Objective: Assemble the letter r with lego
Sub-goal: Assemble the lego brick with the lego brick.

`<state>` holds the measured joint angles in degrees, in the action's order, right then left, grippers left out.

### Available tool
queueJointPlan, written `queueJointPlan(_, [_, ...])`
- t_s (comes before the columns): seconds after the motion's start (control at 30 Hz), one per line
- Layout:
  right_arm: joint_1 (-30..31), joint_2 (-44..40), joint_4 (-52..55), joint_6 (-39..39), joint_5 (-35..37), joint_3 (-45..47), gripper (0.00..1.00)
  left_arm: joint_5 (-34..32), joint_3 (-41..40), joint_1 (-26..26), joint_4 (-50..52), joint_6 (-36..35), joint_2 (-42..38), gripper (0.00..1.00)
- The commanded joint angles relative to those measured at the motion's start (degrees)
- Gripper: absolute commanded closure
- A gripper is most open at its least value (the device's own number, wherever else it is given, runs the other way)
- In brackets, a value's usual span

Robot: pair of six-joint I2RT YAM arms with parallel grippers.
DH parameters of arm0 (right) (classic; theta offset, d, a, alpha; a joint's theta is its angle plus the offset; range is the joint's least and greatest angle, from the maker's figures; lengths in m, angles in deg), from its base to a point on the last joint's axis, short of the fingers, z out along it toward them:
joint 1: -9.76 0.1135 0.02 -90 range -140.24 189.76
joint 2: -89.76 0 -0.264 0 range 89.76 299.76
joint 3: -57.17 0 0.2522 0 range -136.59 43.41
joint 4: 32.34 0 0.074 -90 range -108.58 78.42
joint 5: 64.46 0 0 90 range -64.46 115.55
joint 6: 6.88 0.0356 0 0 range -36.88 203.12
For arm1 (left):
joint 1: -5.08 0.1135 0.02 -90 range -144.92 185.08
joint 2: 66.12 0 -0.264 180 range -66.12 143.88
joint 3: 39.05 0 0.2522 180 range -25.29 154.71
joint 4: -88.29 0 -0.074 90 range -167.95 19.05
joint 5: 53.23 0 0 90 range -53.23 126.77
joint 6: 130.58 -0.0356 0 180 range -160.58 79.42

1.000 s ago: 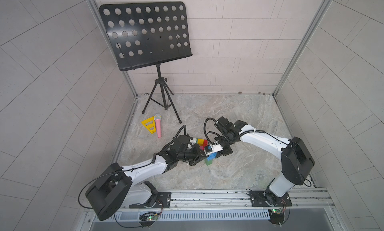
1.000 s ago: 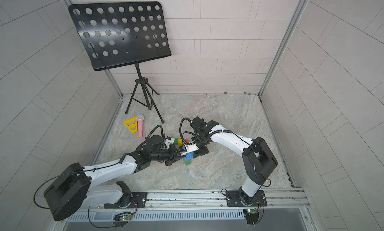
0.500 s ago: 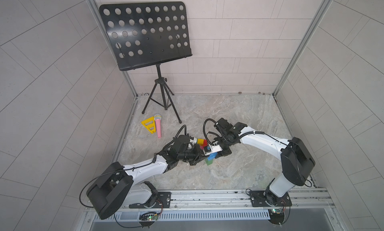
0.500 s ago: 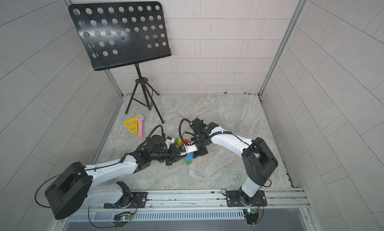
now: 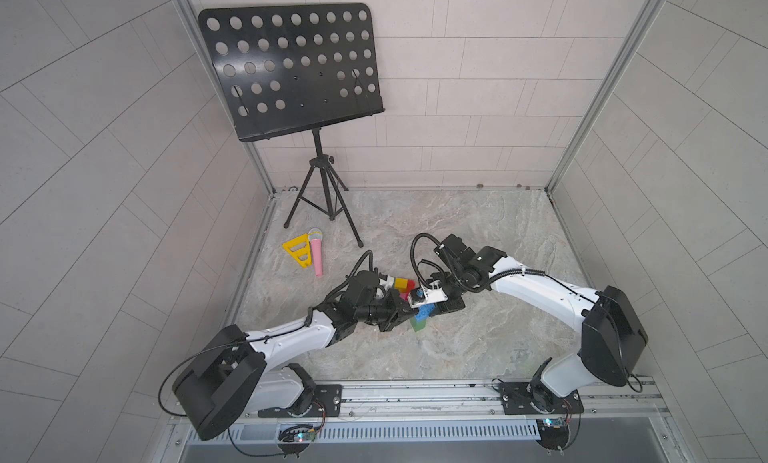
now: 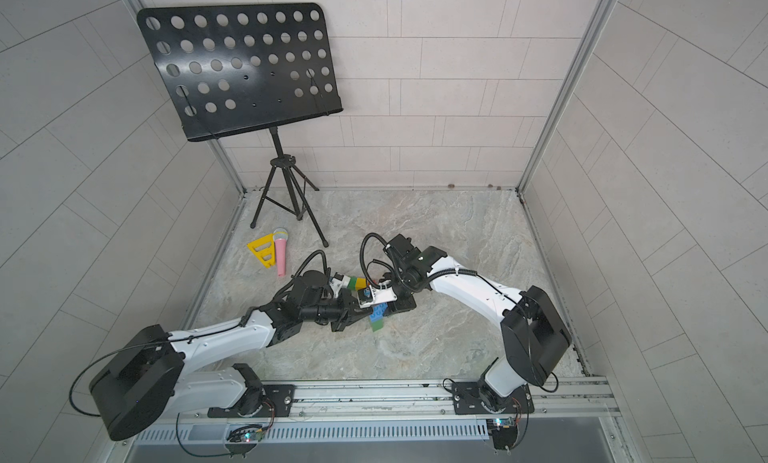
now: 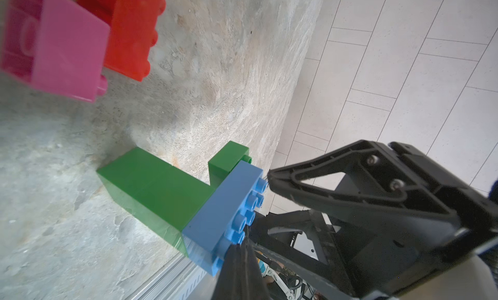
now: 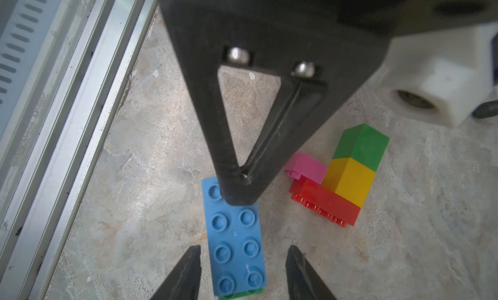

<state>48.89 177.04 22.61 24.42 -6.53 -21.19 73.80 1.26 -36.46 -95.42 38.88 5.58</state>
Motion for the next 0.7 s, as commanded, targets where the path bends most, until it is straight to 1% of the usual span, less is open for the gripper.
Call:
queueJointPlan(0.0, [0.6, -2.6, -0.5, 1.9, -1.7, 1.8, 0.46, -2.0, -0.6, -0.1, 9.4, -1.6, 0.7, 1.00])
queueJointPlan(0.23, [1.4, -5.2, -4.6, 4.8, -2.7, 4.1, 0.45, -1.2, 1.9, -0.1, 9.3, -2.3, 0.1, 1.00])
queueJointPlan(0.4, [2.3, -6.5, -7.2, 6.7, -2.8, 5.4, 0.45, -0.3, 2.9, -0.1, 7.1, -1.6, 0.3, 1.00])
queueJointPlan(0.67, [2.5, -8.3, -8.7, 9.1, -3.0, 5.8, 0.46, 0.3, 5.8, -0.1, 6.2, -1.4, -0.3, 1.00])
